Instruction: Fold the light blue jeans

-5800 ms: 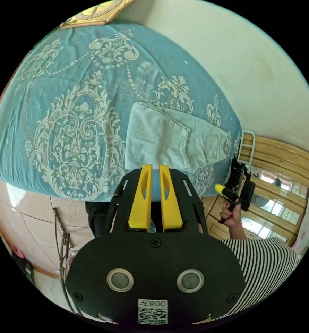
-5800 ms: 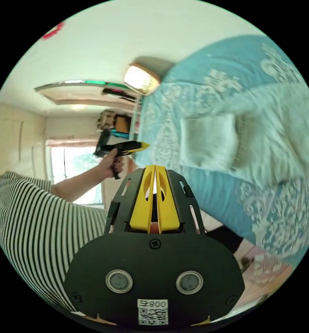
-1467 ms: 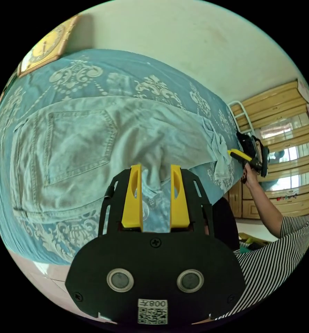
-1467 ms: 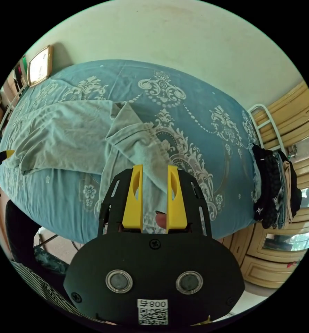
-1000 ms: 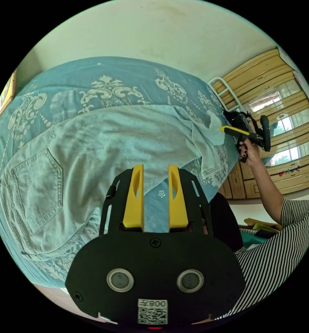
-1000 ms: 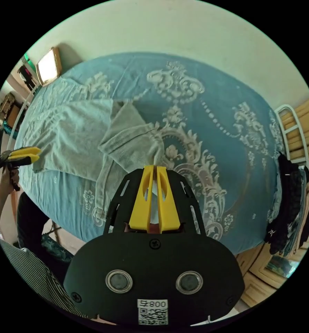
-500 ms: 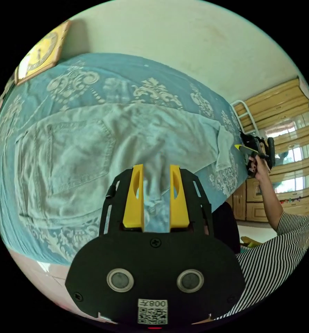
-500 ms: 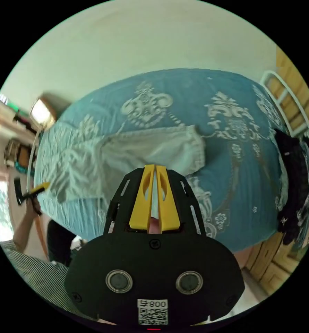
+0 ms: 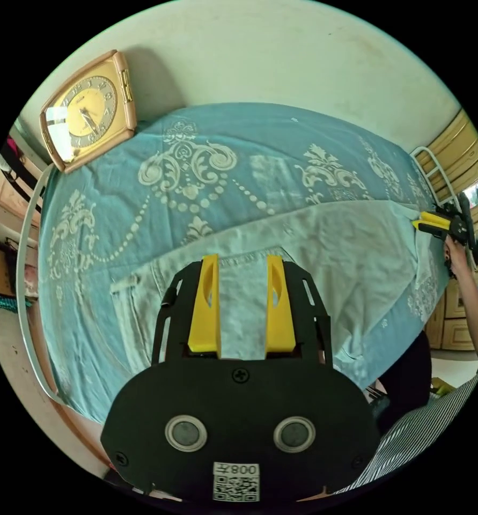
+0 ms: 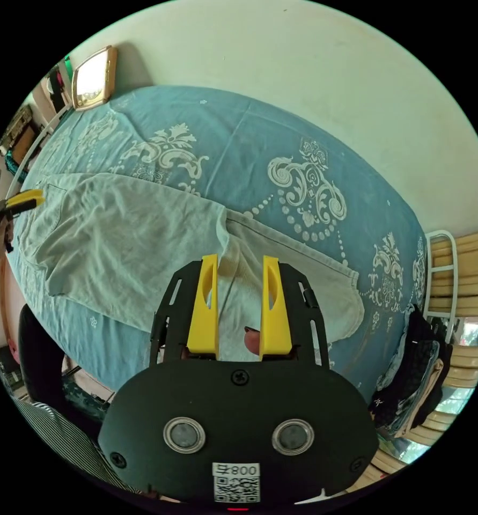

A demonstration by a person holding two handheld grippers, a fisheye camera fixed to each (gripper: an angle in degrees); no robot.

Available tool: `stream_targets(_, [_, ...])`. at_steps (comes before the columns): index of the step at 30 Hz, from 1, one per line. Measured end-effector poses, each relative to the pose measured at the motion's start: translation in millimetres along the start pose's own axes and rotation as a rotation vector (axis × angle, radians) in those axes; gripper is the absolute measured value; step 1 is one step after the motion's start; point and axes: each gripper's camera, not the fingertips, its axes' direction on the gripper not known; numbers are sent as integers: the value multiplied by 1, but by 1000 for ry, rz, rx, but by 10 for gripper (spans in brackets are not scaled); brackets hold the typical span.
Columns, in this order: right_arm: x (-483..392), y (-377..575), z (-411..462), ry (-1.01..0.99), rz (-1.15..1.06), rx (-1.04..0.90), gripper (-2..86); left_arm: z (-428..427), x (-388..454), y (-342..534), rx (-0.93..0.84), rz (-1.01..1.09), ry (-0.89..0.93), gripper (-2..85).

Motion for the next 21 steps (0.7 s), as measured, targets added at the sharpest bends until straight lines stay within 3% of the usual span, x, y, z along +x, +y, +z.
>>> stream_targets(4, [12,-6,24,43,8,-81,95,28,-14,-21,-156,38,-16,98])
stream_targets(7, [26,-4,35,32,15,-121,74,31,-19,-26,-168,63,88,61])
stream_targets(11, [42,1,39,17,2,-156,51,22,-9,-27,-170,104,31,15])
stream_targets(21, [127,66,-27,-189,-5,-25,23,-127,-15,49,163,57,171,2])
